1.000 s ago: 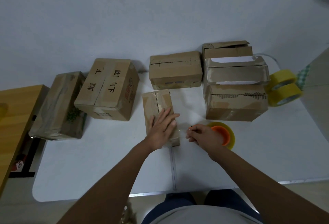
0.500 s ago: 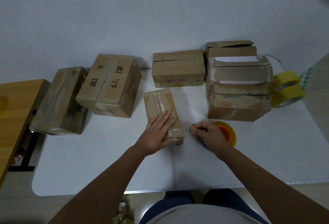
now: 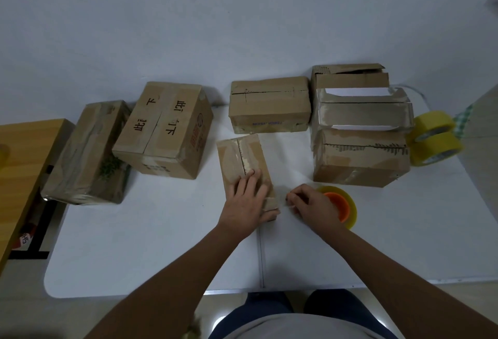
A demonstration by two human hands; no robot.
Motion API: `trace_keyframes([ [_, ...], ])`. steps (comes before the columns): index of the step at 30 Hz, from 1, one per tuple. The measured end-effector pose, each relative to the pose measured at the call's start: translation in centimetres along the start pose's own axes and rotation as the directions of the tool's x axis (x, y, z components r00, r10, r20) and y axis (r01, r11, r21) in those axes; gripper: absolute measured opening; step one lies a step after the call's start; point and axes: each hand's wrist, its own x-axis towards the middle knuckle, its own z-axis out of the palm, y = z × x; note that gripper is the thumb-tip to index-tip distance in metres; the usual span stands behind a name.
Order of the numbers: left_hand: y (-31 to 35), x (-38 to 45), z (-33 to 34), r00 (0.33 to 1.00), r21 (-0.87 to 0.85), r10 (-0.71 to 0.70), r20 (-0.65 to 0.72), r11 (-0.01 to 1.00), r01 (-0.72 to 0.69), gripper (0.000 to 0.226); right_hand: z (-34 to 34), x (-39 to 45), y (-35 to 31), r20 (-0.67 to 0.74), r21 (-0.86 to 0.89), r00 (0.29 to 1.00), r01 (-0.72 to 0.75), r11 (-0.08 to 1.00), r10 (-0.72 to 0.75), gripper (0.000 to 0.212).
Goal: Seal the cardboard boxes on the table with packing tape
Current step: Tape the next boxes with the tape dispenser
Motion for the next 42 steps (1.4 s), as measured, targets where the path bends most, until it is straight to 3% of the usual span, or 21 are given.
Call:
trace_keyframes([
  [4,-0.9,-0.6,0.5,0.999,0.000,0.037,-0.004,0.999,-0.037,0.077,0.6,0.0,-0.1,-0.007,-0.127,0.993,0.113,0.985,-0.115,0.011],
  [14,-0.7,-0.7,1.4,0.997,0.070,0.075,-0.012,0.995,-0.074,0.078,4.2,2.4,1.1,-0.007,-0.177,0.944,0.323,0.930,-0.329,0.015],
  [20,-0.8,-0.7,1.3,0.997,0.096,0.071,-0.018,0.993,-0.069,0.075,6.1,2.3,1.0,-0.089,-0.229,0.958,0.248,0.941,-0.274,0.016],
  [24,-0.8,-0.7,1.4,0.997,0.089,0.071,-0.007,0.994,-0.070,0.077,5.6,3.1,1.0,0.034,-0.192,0.992,0.123,0.974,-0.119,0.039],
  [26,-0.7,-0.7,1.4,0.997,0.085,0.071,-0.008,0.994,-0.070,0.077,5.6,3.7,1.6,0.113,-0.306,0.992,0.081,0.949,-0.048,0.048],
  [29,-0.8,-0.7,1.3,0.997,0.077,0.071,-0.011,0.995,-0.070,0.077,5.6,3.9,2.8,0.141,-0.283,0.988,0.104,0.953,-0.066,0.051],
  [34,-0.7,-0.7,1.4,0.997,0.076,0.072,-0.017,0.995,-0.070,0.076,5.1,-0.6,1.8,0.136,-0.296,0.989,0.097,0.950,-0.058,0.076],
  [37,-0.7,-0.7,1.4,0.998,0.072,0.067,-0.009,0.995,-0.066,0.076,5.9,-2.1,1.1,0.210,-0.215,0.967,0.189,0.958,-0.144,0.074],
  [42,-0.7,-0.5,0.9,0.998,0.039,0.045,0.037,0.998,-0.046,0.076,5.0,-1.3,0.8,0.276,-0.225,0.952,0.196,0.955,-0.130,0.076],
])
